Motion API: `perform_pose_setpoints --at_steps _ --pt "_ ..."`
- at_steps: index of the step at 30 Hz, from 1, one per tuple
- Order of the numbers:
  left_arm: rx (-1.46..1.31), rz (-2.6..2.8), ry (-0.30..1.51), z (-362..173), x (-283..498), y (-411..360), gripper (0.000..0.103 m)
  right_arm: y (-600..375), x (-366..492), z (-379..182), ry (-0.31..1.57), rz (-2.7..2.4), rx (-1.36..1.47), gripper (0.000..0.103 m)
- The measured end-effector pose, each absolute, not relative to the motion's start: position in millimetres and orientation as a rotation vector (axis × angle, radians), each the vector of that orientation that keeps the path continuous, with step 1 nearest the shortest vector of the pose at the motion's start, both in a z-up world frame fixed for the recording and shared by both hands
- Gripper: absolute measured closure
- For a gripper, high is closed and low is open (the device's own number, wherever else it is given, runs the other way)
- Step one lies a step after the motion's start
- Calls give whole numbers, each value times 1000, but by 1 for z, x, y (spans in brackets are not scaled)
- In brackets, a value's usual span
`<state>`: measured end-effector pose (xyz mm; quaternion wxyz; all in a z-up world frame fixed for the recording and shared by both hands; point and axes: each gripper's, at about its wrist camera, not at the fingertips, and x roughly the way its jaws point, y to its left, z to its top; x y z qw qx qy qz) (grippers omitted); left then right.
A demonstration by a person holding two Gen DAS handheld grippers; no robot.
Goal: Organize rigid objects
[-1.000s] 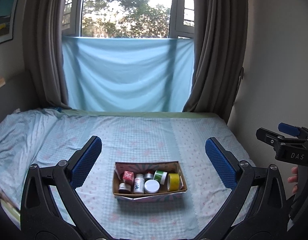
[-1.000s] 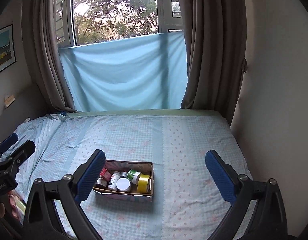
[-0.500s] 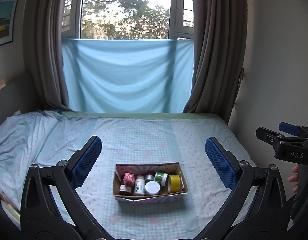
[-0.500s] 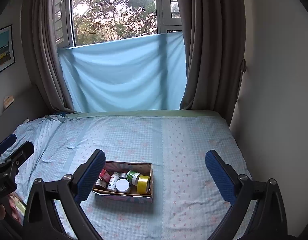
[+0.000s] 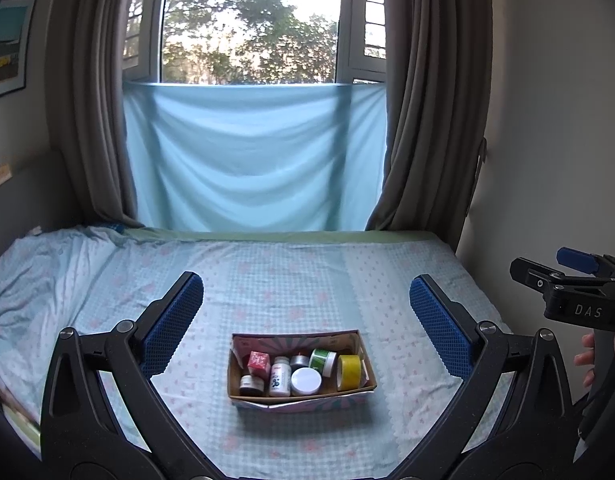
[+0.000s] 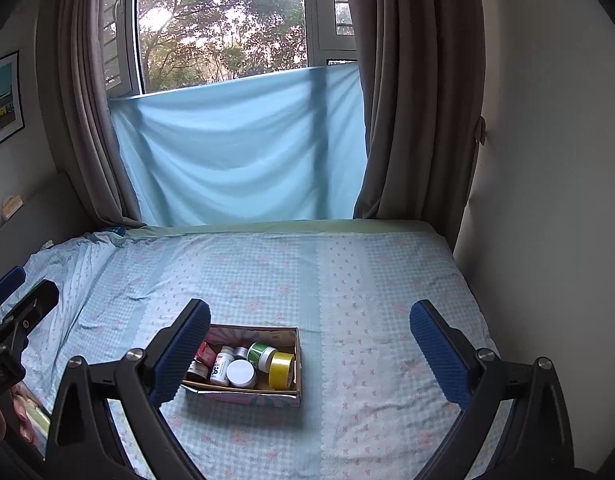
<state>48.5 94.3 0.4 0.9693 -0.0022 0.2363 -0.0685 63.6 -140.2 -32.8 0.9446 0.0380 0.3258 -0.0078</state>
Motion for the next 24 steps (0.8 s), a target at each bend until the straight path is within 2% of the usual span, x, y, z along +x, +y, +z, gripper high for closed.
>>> perform_pose_setpoints --at_steps 24 --pt "46 -132 441 -1 48 84 0 -140 63 -31 647 -45 73 3"
